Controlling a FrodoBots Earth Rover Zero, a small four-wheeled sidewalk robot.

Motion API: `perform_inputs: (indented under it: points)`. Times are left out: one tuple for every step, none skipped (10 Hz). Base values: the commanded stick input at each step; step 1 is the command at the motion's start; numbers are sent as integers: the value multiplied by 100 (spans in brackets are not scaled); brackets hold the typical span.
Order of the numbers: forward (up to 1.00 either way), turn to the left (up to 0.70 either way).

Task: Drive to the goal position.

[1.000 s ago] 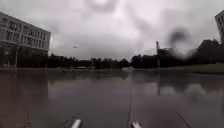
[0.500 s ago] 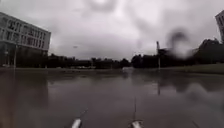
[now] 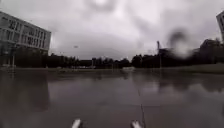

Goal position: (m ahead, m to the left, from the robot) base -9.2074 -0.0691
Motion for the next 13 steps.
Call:
perform_inputs:
  points:
    - [70,0]
    - [70,0]
    - [70,0]
    - [70,0]
    - [70,0]
    - [70,0]
    - [70,0]
    - [70,0]
    - [70,0]
    - [70,0]
    - [70,0]
    - [70,0]
    - [70,0]
